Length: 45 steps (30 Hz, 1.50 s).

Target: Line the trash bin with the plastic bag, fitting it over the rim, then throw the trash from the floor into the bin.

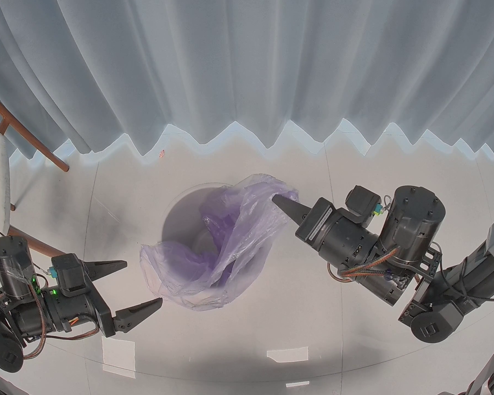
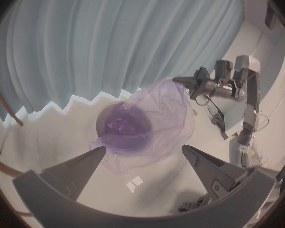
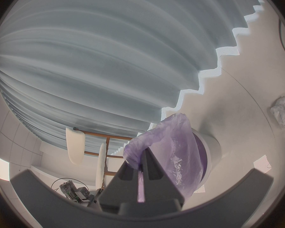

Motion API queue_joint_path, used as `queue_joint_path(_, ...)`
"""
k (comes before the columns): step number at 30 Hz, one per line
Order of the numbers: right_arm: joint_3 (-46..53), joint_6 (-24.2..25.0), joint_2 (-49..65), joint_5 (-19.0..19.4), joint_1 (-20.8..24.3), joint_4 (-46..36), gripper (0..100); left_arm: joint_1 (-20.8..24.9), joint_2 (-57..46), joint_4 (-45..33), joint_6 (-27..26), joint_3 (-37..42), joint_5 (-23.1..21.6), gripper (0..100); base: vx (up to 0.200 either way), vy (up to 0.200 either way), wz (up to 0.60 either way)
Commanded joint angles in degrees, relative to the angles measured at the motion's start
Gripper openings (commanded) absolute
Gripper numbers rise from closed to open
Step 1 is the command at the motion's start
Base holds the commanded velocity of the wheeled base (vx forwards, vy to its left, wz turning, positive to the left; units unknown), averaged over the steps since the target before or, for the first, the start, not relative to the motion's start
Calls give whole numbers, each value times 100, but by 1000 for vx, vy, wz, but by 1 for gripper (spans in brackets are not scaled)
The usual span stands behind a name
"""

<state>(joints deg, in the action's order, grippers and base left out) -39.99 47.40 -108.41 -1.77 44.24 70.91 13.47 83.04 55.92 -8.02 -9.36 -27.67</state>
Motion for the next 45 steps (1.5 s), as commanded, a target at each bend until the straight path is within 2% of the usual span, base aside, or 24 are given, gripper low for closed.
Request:
queue_joint_path(1, 17, 6, 4, 1, -21, 72, 0, -257, 529, 24, -402, 66, -203, 100, 0, 0, 0)
queue_joint_path(3, 17, 6, 4, 1, -21, 81, 0, -257, 625, 33, -525, 57, -203, 100, 0, 0, 0)
queue_joint_path(5, 17, 6, 22, 1, -21, 107, 0, -319, 1074, 68, -973, -57, -203, 100, 0, 0, 0)
queue_joint_path(7, 17, 6, 22, 1, -21, 107, 0, -345, 1302, 139, -1105, -127, -239, 100, 0, 0, 0)
queue_joint_path(11, 35, 6, 31, 54, -21, 107, 0, -363, 1707, 455, -1114, -233, -318, 100, 0, 0, 0)
queue_joint_path(20, 307, 6, -31, 168, -21, 485, 0, -345, 2999, 1958, -1158, -707, -353, 100, 0, 0, 0)
queue_joint_path(29, 395, 6, 22, 168, -21, 494, 0, -240, 3042, 2072, -1149, -628, -318, 100, 0, 0, 0)
queue_joint_path(30, 395, 6, 22, 168, -21, 494, 0, -240, 3042, 2072, -1149, -619, -309, 0, 0, 0, 0)
queue_joint_path(42, 588, 6, 118, 142, -21, 582, 0, -187, 2726, 2441, -973, -365, -344, 0, 0, 0, 0)
queue_joint_path(45, 580, -11, 92, 150, -21, 678, 0, 50, 2322, 2433, -288, -259, -283, 0, 0, 0, 0)
